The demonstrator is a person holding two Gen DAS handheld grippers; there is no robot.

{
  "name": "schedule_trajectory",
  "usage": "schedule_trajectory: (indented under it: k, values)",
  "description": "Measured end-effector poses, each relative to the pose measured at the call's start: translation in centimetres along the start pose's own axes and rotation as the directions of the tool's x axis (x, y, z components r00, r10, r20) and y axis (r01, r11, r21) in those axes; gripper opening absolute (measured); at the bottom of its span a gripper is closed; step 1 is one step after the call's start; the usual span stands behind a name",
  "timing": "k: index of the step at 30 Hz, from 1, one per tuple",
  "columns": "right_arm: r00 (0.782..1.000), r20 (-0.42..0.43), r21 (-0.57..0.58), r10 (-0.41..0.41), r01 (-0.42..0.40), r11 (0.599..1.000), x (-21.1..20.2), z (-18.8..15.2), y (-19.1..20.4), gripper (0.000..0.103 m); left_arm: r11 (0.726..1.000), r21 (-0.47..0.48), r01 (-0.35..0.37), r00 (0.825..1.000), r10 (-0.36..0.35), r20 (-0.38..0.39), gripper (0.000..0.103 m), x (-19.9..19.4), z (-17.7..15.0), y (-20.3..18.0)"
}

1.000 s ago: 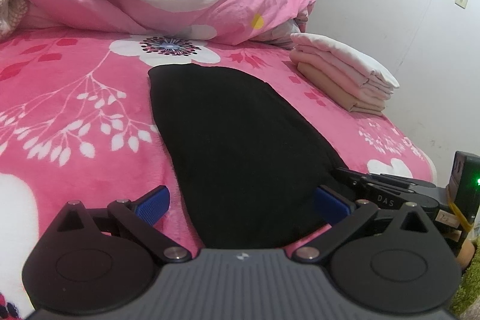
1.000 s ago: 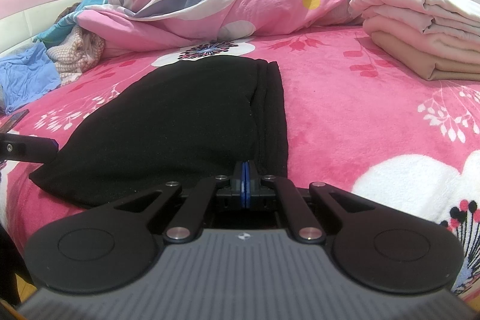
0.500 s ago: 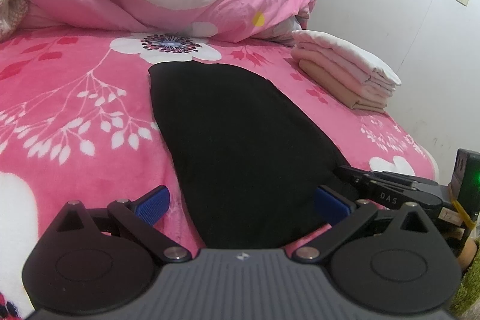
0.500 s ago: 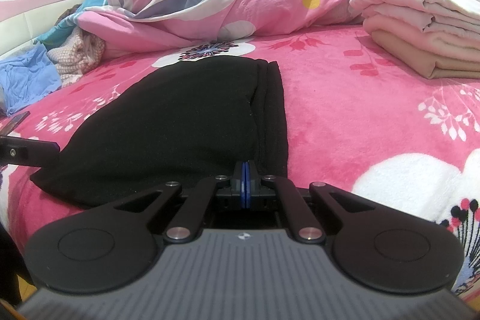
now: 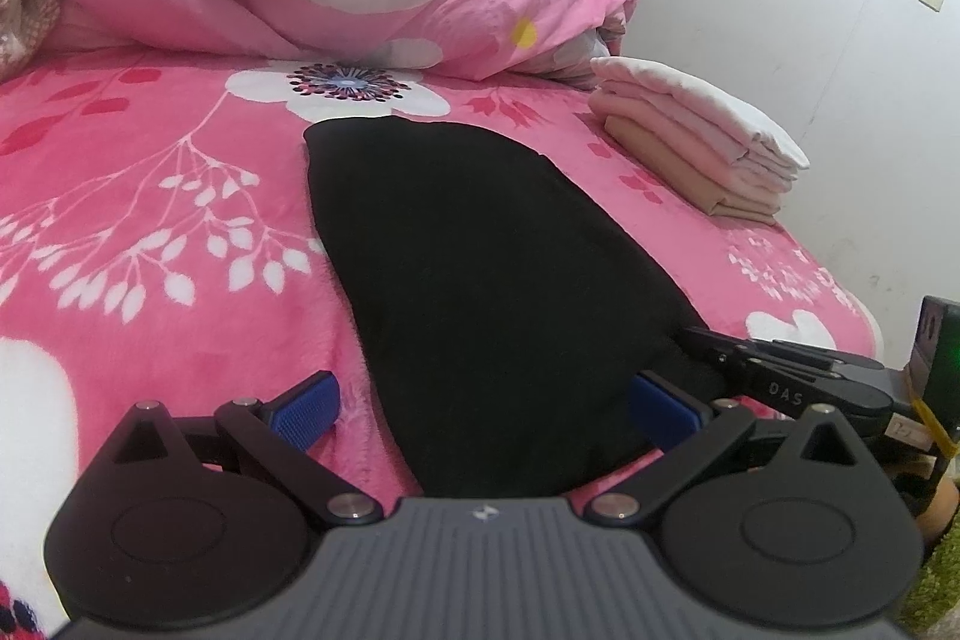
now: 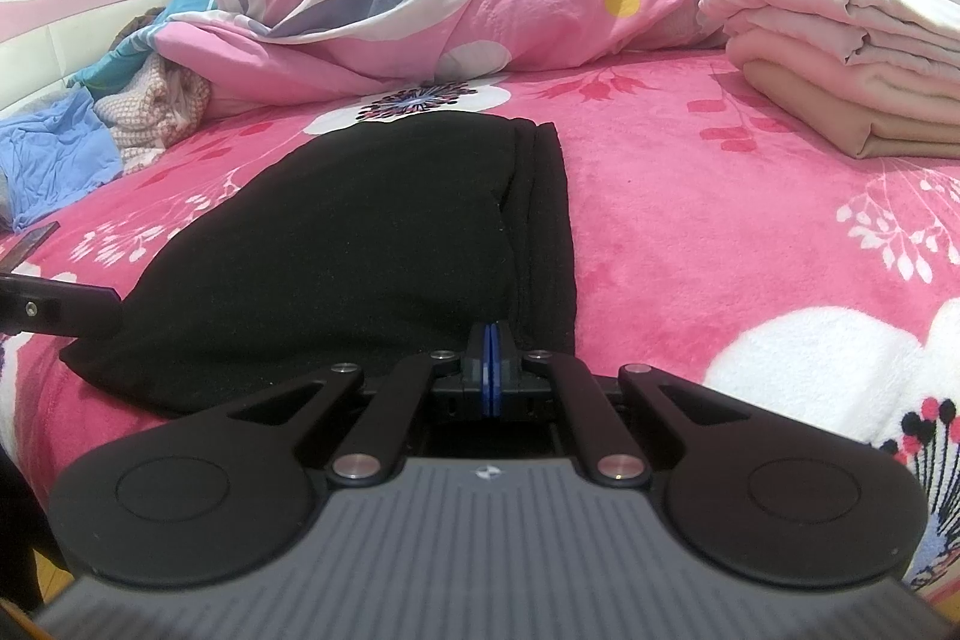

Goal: Fold clothes

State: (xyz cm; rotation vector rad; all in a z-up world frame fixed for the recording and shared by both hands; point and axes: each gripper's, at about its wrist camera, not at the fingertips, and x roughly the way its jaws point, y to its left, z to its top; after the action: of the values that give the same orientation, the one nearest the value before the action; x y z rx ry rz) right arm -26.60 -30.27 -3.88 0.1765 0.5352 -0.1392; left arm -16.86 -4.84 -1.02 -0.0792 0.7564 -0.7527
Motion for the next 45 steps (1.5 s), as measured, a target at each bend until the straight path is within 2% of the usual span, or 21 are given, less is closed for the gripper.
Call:
schedule_trajectory:
  k: [45]
  values:
    - [1.0,0.0,-0.001,0.001,-0.001,1.0,0.01,0.08,-0.02,0.0,1.0,0.017,-0.016,1.0,0.017,-0.011,0.103,0.2,-0.3,-0.24]
